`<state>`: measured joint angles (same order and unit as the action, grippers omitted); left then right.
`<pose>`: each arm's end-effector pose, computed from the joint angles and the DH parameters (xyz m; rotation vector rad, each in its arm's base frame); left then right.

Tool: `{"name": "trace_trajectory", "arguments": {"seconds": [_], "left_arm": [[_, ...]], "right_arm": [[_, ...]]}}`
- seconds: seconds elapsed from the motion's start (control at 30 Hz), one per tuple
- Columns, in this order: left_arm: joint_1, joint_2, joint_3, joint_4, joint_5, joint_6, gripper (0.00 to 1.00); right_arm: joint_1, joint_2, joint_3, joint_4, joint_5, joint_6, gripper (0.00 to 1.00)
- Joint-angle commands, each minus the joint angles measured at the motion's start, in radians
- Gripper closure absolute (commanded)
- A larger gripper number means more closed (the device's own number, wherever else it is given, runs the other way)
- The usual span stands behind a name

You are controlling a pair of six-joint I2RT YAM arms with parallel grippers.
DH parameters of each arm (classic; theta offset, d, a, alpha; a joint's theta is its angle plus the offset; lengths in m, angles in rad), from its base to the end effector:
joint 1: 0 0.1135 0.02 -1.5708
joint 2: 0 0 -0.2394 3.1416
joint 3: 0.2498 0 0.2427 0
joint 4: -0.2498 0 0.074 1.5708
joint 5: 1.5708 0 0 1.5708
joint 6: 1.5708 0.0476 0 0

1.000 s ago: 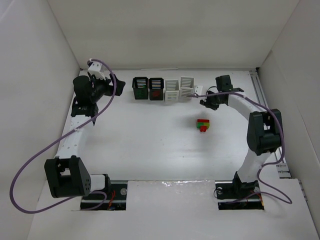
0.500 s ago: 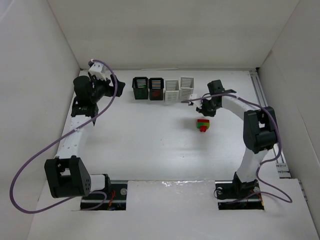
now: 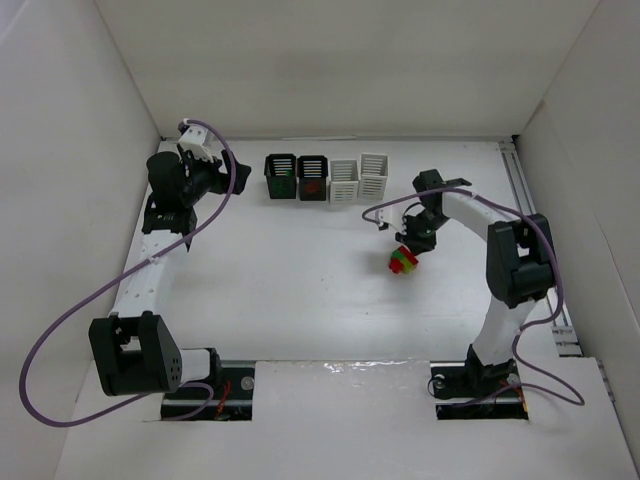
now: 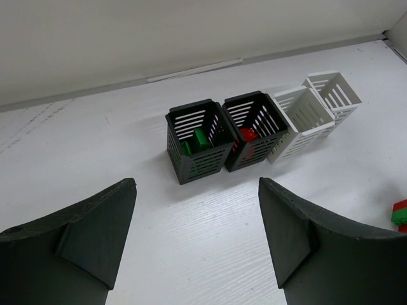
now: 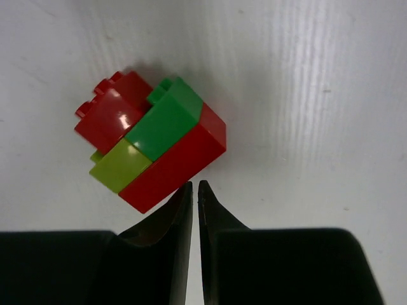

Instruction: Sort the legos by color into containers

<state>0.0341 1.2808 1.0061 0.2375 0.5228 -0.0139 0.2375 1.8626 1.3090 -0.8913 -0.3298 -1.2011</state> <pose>0.3100 -0.0132 0.3326 0.3661 1.5759 -0.4038 0.3224 0.0939 0.1521 -1.9062 2.1310 0.3381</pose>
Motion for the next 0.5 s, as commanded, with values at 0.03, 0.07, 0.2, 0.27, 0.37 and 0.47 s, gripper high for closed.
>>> {"name": "trace_trajectory", "arguments": {"seconds": [0.03, 0.07, 0.2, 0.27, 0.37, 0.47], "left_arm": [[-0.002, -0.012, 0.025, 0.025, 0.025, 0.014, 0.26], [-0.002, -0.012, 0.025, 0.025, 0.025, 0.014, 0.26], [-0.002, -0.012, 0.025, 0.025, 0.025, 0.014, 0.26], [-0.002, -0.003, 0.025, 0.025, 0.025, 0.014, 0.26], [-0.002, -0.003, 0.034, 0.016, 0.034, 0.014, 0.26], [0.007, -0.003, 0.034, 0.006, 0.025, 0.023, 0.26]], "right_arm": [[0.036, -0.042, 0.071, -0.165, -0.138, -0.049, 0.86], [0.045, -0.042, 0.084, -0.205, -0.159, -0.049, 0.86], [0.072, -0.011, 0.115, -0.258, -0.187, -0.049, 0.71], [0.072, -0.011, 0.124, -0.258, -0.161, -0.04, 0.52], [-0.003, -0.02, 0.16, -0.31, -0.138, -0.064, 0.34], [-0.11, -0.057, 0.197, -0.429, -0.098, -0.207, 0.14]]}}
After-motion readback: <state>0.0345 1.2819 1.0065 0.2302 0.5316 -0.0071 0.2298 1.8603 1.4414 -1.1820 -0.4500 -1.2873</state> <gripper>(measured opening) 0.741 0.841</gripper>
